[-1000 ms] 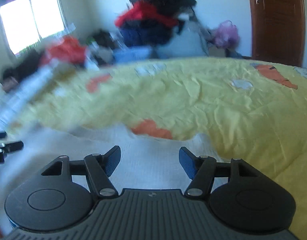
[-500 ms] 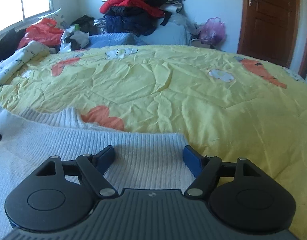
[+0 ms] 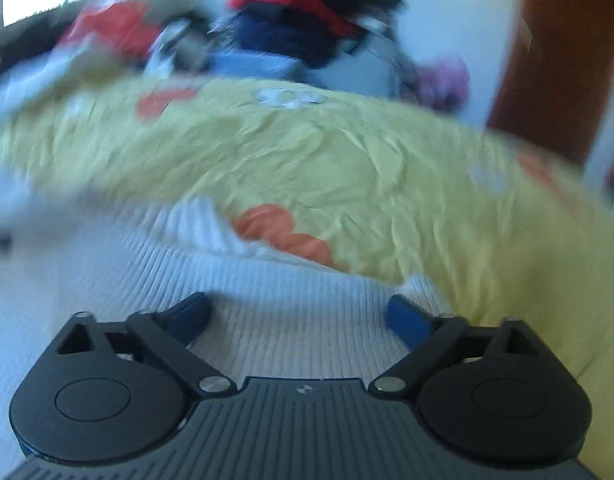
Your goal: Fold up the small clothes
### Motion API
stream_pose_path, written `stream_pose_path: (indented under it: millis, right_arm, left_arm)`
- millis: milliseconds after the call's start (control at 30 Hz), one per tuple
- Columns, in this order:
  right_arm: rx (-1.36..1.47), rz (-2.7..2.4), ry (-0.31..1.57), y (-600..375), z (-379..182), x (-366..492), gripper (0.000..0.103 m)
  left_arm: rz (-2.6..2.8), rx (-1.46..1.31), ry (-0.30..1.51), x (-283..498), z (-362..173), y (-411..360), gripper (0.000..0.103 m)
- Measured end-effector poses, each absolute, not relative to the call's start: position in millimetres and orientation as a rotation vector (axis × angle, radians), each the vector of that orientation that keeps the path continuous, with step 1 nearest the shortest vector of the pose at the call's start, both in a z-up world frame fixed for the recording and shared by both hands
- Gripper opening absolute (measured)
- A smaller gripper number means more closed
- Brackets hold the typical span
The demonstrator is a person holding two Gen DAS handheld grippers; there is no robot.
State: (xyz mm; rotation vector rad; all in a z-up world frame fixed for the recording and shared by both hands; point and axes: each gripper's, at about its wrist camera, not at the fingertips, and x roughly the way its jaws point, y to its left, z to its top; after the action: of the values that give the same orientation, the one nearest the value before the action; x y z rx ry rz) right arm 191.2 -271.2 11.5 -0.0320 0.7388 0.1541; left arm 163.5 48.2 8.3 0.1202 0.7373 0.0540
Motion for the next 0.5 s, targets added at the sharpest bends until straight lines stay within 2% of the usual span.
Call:
stream_pose_path:
  millis: [67,500]
  right_arm:
    - [0.045,0.165,0.751,-282,10,198,0.100]
    - [0.019,0.134,0.734,-276,10,192,0.101]
  left_arm:
    - [0.050,0.109,0.737,167,8,50,0.103]
    - [0.029,0.137,0.682,134,38,20,0.103]
